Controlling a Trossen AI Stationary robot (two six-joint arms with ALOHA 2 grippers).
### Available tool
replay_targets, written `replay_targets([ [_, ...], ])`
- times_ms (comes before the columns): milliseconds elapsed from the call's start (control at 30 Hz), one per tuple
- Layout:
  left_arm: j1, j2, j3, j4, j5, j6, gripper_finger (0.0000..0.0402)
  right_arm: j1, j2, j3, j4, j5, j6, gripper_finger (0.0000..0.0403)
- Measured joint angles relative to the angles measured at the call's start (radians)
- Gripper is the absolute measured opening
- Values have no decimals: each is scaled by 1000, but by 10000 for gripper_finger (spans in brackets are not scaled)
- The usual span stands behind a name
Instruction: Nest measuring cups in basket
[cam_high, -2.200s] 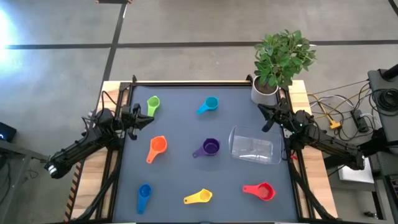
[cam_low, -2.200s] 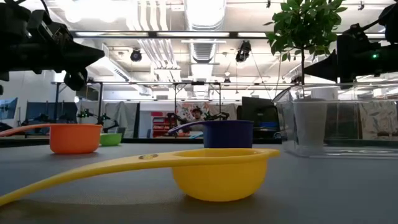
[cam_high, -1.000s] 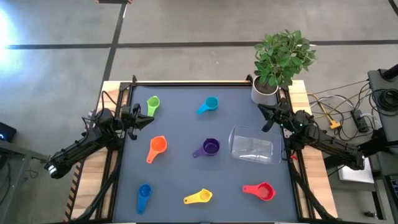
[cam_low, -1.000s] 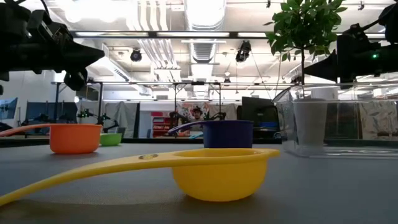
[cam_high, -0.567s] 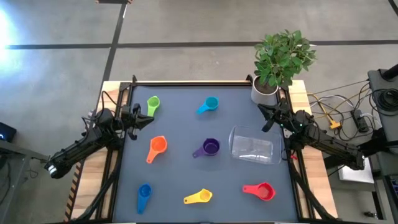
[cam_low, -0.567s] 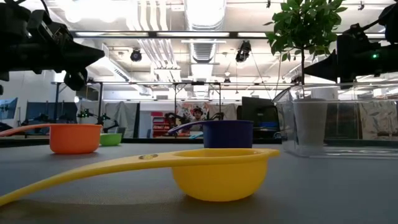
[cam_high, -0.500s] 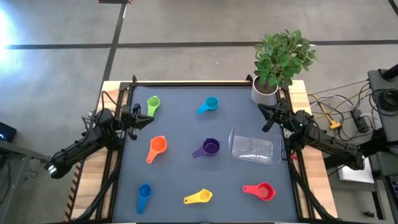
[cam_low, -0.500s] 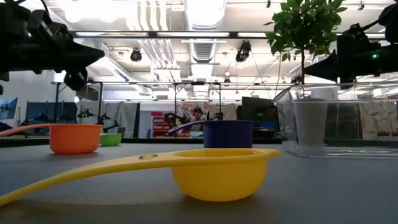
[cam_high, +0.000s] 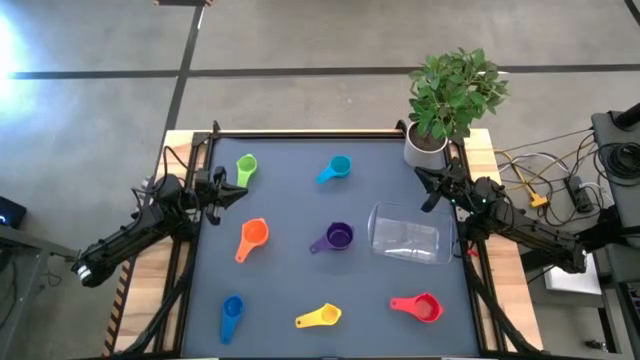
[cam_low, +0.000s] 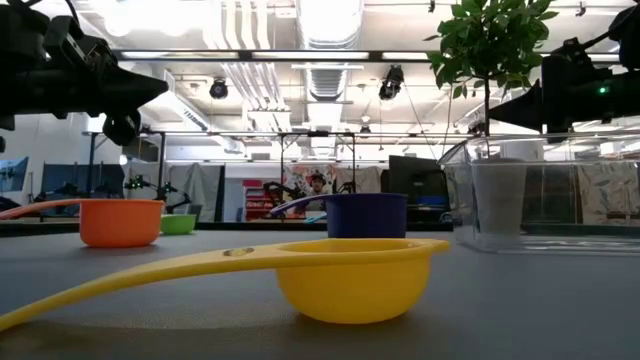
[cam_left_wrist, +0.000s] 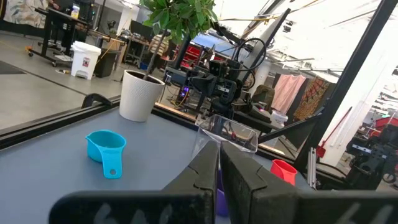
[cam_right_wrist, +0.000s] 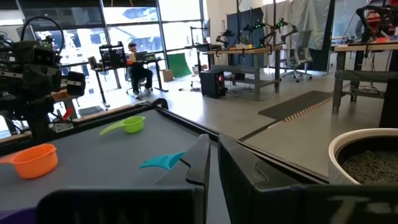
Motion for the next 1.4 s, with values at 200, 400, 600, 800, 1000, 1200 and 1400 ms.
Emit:
replay_targets([
  [200,0,0,0,0,0,-75,0,0,0,0,0,0,0,22],
  [400,0,0,0,5,-1,-149,0,0,0,0,0,0,0,22],
  [600,0,0,0,20,-53,-169,0,0,0,0,0,0,-1,22],
  [800,0,19,94,16,-102,-213,0,0,0,0,0,0,-2,22],
  [1000,0,137,336,-395,-258,-135,0,0,0,0,0,0,-2,22],
  [1200,-2,312,546,-738,-405,-70,0,0,0,0,0,0,-2,22],
  [1400,-15,401,653,-752,-420,-53,0,0,0,0,0,0,-2,22],
])
